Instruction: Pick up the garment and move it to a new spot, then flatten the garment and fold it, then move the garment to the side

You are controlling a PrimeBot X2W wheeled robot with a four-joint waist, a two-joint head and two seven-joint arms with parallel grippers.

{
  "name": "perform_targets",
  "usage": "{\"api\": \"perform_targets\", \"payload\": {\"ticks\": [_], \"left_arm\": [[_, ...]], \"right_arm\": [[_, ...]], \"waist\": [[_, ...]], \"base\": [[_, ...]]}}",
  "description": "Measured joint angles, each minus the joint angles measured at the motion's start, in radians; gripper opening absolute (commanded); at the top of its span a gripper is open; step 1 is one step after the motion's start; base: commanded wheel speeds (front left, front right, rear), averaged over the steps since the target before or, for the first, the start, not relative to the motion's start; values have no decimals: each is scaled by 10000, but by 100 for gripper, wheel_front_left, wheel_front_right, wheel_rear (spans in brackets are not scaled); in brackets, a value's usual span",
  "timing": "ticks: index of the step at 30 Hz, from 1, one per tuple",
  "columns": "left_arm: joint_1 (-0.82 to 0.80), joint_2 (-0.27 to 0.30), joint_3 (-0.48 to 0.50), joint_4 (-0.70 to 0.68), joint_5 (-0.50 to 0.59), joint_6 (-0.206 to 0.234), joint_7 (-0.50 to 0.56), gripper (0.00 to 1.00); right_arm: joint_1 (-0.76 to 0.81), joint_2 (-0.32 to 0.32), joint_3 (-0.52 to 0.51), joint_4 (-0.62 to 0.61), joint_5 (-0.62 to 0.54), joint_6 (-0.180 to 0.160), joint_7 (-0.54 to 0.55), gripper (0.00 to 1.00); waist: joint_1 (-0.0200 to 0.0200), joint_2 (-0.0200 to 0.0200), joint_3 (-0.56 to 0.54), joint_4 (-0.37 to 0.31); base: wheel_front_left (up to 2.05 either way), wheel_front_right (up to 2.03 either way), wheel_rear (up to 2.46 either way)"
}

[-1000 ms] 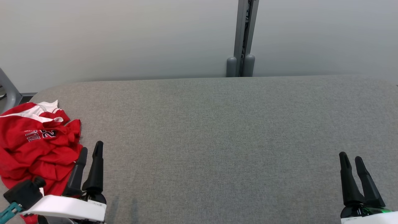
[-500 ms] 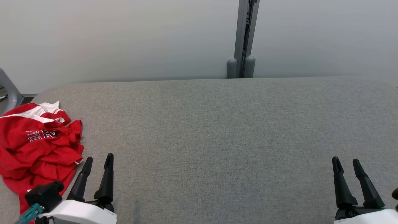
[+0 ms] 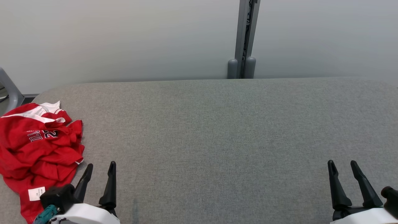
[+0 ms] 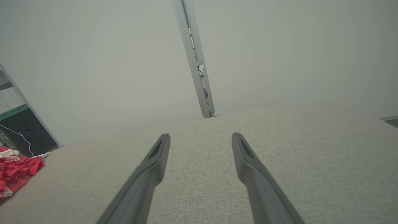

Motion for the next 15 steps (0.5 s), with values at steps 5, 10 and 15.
{"api": "perform_targets", "payload": {"ticks": [5,10,15], "left_arm": [[-42,35,-88,274,439,102,-178,100],[-118,42,-155,422,786,198,-362,100],[-182,36,-159,433,1064,251,-523,100]], "right_arm": [[-170,0,-15,276,-466,4,-73,100],[-267,13,-46,472,-924,10,-117,100],[-326,113,-169,550,-1313,12,-182,100]], "waist": [[0,0,-6,-4],[0,0,-10,1],[0,0,-14,14]], "base": [[0,0,0],[0,0,0],[0,0,0]]}}
